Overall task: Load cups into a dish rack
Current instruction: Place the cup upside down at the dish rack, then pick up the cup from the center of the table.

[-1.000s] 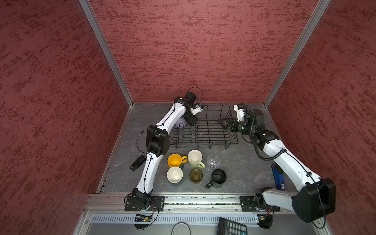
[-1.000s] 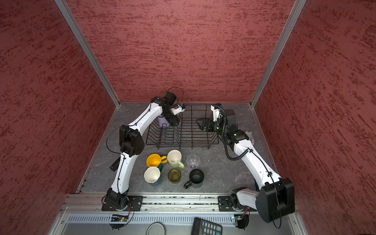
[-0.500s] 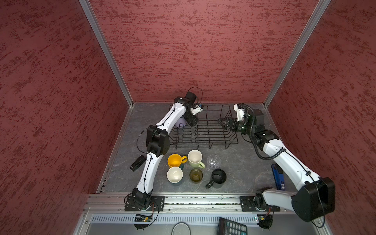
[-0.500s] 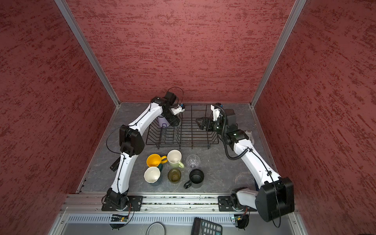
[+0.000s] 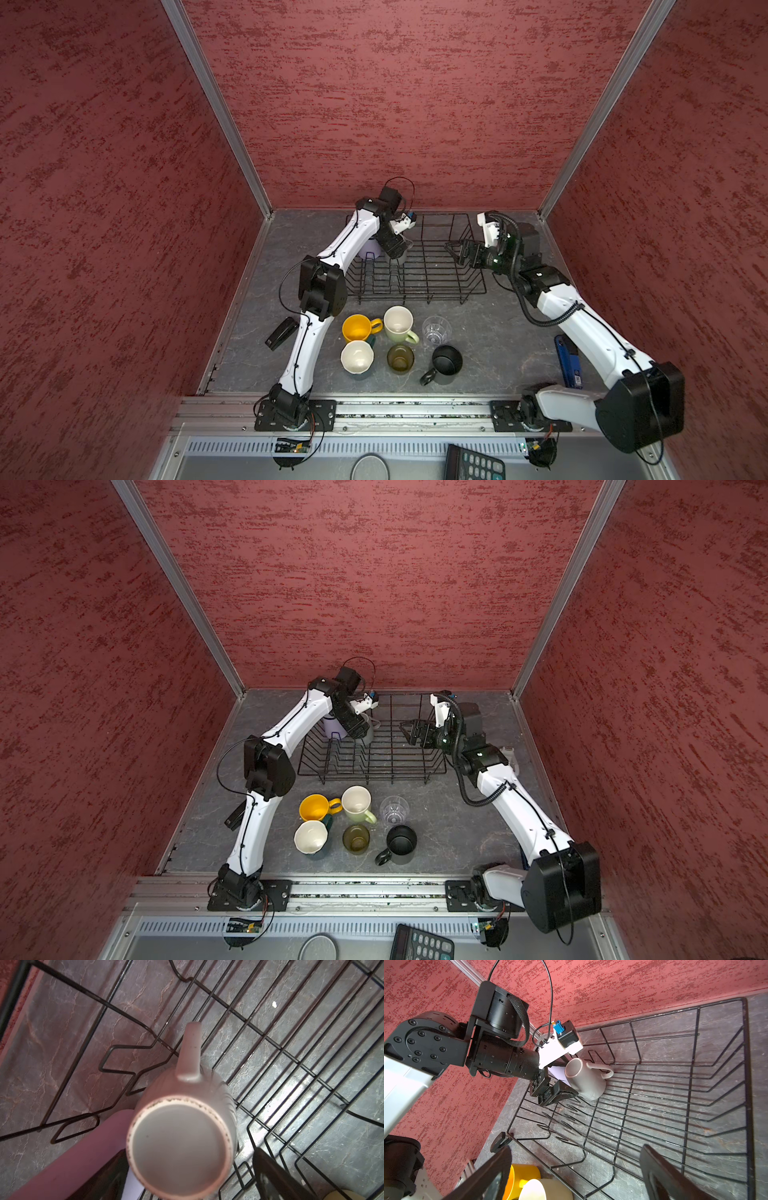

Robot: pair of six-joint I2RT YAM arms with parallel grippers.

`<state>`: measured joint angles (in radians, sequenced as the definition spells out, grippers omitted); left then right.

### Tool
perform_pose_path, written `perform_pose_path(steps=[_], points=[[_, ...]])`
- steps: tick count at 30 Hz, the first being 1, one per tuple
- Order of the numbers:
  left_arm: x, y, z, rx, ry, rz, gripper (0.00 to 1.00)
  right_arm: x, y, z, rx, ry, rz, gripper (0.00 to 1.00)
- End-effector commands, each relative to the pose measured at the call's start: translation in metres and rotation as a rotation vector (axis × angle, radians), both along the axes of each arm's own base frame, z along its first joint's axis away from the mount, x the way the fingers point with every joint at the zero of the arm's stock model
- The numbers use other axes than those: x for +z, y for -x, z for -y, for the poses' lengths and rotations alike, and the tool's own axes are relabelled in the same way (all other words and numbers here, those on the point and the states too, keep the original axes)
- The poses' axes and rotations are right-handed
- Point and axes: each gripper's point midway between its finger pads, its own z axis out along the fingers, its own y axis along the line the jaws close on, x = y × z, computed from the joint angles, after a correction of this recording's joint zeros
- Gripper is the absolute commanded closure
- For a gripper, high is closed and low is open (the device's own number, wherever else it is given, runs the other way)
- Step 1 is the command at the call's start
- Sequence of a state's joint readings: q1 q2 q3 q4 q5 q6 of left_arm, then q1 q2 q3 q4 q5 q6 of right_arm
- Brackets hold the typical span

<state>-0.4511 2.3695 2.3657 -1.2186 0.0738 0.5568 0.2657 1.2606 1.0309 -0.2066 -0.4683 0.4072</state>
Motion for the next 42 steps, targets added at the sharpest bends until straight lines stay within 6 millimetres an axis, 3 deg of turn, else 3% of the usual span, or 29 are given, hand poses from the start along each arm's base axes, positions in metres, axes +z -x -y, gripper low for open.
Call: perform_pose_path(steps=[1, 6, 13, 18, 23, 27, 32, 42], points=[[0.031, 0.0, 0.009, -0.008, 0.061, 0.052, 0.03, 0.0, -0.003, 0.002, -0.002, 0.003, 0.005, 0.06], [0.084, 0.007, 0.018, -0.003, 0.175, 0.122, 0.0, -0.01, -0.004, 0.01, -0.032, 0.068, -0.046, 0.13], [0.188, 0.008, 0.009, 0.097, 0.331, 0.41, 0.0, -0.021, 0.007, 0.026, -0.085, 0.169, -0.116, 0.26], [0.261, 0.027, -0.005, 0.201, 0.573, 0.607, 0.0, -0.032, 0.03, 0.038, -0.107, 0.262, -0.161, 0.31], [0.304, 0.064, -0.021, 0.16, 0.891, 0.649, 0.0, -0.036, 0.057, 0.035, -0.091, 0.356, -0.191, 0.34], [0.314, 0.079, -0.032, 0.191, 0.94, 0.641, 0.0, -0.042, 0.079, 0.026, -0.071, 0.428, -0.219, 0.35], [0.303, 0.094, -0.042, 0.213, 1.002, 0.673, 0.0, -0.059, 0.109, 0.007, -0.014, 0.448, -0.272, 0.35], [0.28, 0.097, -0.055, 0.318, 1.014, 0.631, 0.0, -0.118, 0.154, -0.004, 0.037, 0.472, -0.413, 0.39]])
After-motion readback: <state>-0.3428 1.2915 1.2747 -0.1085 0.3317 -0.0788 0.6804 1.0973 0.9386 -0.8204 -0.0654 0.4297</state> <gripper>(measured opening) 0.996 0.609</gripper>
